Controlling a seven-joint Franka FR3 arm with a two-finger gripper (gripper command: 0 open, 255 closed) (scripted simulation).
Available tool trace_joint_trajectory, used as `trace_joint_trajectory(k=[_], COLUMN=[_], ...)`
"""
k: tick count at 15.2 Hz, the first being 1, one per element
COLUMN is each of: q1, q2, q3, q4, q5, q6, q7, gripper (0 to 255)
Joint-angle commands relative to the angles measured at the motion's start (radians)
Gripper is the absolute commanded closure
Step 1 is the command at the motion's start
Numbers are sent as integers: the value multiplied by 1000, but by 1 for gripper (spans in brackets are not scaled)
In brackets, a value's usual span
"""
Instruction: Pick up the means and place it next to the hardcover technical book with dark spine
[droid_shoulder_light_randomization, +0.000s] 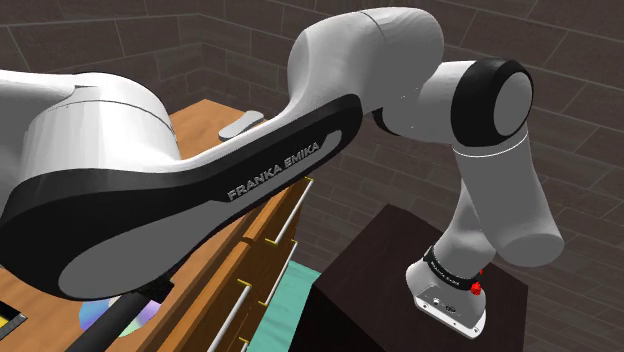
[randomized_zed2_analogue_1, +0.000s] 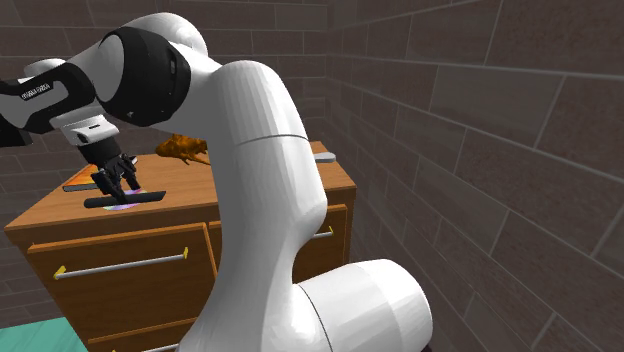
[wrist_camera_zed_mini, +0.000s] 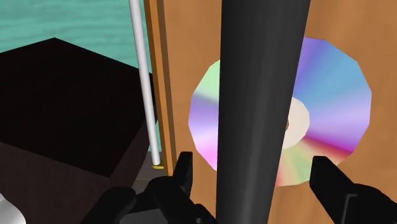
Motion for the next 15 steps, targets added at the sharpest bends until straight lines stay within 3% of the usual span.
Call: trace_joint_trajectory(k=[1,4,8,15], q1=[0,0,63,63], q2=[0,0,21,21], q3=[0,0,-3,-3], q4=[0,0,172,172], q5=[0,0,1,1], q6=[0,0,-135,-135], q7=[0,0,-28,-28], gripper=[0,0,0,0])
